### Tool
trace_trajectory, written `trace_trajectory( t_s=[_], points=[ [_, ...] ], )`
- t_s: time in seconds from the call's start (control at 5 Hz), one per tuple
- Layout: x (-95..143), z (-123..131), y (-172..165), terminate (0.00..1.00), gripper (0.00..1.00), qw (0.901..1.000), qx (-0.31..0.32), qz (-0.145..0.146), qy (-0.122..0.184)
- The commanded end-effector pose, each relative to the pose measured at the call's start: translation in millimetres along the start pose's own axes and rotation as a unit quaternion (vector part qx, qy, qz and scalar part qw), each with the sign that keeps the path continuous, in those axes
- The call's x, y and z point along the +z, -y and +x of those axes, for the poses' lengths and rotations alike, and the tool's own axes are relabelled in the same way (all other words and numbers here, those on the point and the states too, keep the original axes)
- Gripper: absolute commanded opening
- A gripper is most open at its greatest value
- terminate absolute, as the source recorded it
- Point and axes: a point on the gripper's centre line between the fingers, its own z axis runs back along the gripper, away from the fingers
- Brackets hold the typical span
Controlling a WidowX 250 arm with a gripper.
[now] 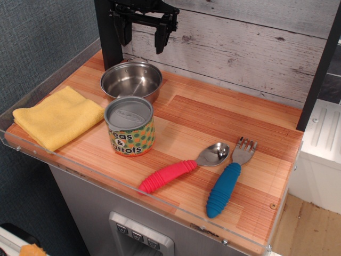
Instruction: Slide the can back behind the silverware and near the wall.
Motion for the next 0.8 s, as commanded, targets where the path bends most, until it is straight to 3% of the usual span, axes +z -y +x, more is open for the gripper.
trace_trajectory(
  t_s=[0.0,0.2,0.6],
  points=[
    [0.0,0.0,0.0,0.00,1.00,1.0000,0.000,0.000,0.000],
    [12.2,-15.3,-6.6,0.00,1.00,0.9990,-0.039,0.022,0.002],
    [24.0,-50.5,-20.4,0.00,1.00,0.9880,-0.148,0.026,-0.038]
  ],
)
